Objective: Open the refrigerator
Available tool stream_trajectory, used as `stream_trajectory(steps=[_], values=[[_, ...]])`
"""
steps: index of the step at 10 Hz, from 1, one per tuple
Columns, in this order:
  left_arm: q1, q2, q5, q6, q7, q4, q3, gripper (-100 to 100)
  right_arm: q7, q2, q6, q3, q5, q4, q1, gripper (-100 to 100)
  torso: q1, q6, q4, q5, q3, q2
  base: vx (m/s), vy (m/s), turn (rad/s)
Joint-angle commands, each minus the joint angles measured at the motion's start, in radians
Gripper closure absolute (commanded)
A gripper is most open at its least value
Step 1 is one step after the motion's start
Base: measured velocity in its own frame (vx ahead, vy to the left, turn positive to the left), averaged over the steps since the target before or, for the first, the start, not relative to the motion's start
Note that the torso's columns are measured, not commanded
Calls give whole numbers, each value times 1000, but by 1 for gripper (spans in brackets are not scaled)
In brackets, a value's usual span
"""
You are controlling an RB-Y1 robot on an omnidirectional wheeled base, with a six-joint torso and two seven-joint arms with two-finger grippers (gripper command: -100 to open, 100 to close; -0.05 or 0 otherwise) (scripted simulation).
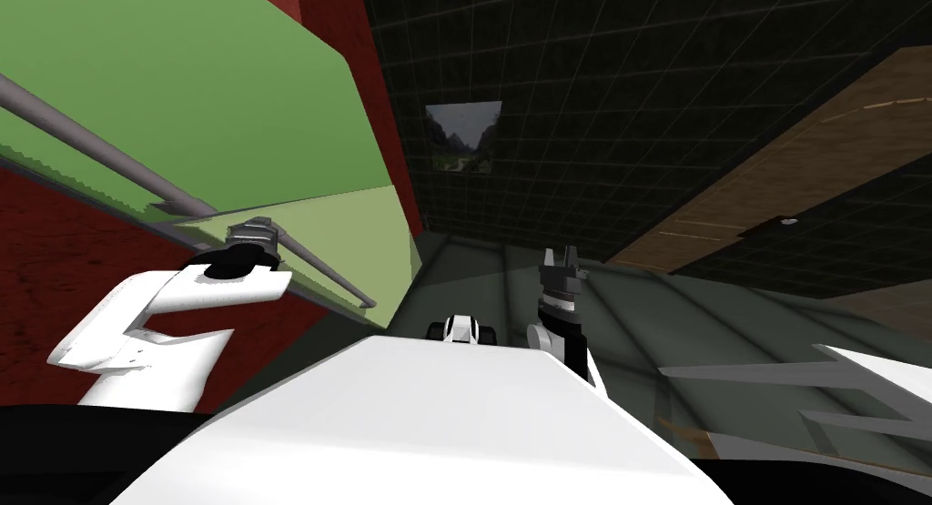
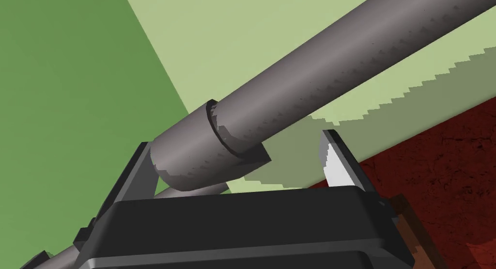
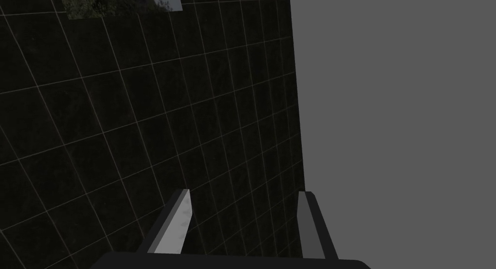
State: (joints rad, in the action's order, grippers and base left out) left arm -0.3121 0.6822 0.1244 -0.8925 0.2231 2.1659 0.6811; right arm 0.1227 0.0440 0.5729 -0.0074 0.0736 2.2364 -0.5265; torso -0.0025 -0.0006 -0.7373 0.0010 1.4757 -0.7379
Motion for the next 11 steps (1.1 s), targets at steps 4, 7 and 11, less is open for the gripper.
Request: stream_trajectory(steps=[4, 7, 11], values=[[22, 13, 54, -39, 13, -41, 33, 100, 0, 0, 0, 0, 0, 0, 0, 0, 0, 8, 1, 1, 0, 1, -19, -18, -149], [63, 20, 140, -100, 37, -136, 86, 100, 0, 0, 0, 0, 0, 0, 0, 0, 0, 6, 1, -3, 5, 6, -65, -146, -328], [105, 26, 264, -161, 61, -232, 138, 100, 0, 0, 0, 0, 0, 0, 0, 0, 3, 9, 1, -4, 8, 9, -42, -123, -281]])
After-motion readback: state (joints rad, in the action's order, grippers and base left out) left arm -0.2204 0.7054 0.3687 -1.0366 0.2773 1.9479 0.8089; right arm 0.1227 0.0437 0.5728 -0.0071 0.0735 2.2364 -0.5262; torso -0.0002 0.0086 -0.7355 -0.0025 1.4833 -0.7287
